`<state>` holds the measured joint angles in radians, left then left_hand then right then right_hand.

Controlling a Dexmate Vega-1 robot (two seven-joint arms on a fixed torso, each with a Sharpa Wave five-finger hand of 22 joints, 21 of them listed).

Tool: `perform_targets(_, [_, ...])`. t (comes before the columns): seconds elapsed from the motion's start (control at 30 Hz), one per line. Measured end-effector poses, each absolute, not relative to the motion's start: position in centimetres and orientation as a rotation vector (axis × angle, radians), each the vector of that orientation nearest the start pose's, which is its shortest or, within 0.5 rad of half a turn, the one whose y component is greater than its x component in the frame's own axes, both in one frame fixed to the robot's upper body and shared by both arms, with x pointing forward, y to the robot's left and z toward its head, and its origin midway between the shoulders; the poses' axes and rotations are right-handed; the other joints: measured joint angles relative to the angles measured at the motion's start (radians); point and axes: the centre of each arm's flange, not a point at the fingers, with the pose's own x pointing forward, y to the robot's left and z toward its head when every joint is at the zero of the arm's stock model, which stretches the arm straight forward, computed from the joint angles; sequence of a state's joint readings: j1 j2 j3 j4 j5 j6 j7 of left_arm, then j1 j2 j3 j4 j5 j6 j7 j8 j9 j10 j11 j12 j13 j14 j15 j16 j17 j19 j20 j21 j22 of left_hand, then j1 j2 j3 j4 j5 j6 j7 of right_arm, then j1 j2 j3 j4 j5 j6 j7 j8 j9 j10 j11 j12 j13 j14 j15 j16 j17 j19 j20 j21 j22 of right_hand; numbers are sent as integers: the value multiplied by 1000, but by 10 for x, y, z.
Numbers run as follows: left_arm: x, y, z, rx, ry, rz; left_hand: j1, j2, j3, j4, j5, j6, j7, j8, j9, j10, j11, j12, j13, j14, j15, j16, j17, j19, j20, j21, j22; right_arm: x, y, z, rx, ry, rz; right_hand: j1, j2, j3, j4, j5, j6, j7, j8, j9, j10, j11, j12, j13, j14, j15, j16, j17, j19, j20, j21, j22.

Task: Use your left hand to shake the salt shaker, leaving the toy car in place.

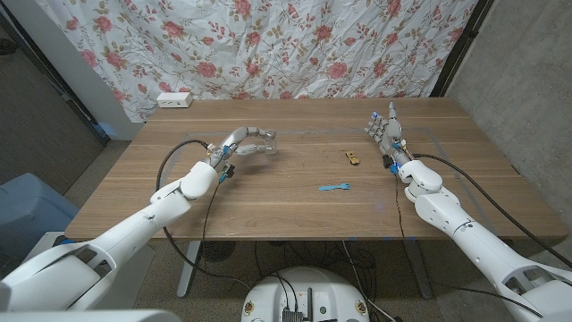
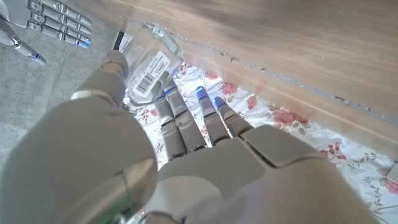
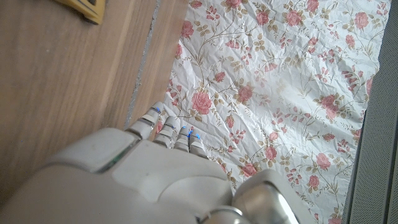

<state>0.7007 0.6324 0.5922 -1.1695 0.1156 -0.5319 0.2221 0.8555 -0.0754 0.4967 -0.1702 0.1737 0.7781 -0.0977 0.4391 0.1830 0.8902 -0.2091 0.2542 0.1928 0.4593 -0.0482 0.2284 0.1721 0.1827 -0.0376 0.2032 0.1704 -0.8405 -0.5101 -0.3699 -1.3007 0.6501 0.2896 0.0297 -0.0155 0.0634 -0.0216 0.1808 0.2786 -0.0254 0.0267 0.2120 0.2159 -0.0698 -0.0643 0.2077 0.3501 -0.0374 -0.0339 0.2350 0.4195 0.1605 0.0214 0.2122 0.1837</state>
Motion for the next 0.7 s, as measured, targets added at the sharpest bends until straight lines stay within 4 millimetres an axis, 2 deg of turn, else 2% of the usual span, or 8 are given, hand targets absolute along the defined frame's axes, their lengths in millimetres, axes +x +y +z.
perform_targets(0.7, [632,261,-1,896,-1030,-65,8,10,-8,0,4,2,2,-13,0,4,0,-22,1,5,5,-7,0,-4,4,-4,0,653,-290,-27,42,-593,207,0,0,0,0,0,0,0,0,0,0,0,0,0,0,0,0,0,0,0,0,0])
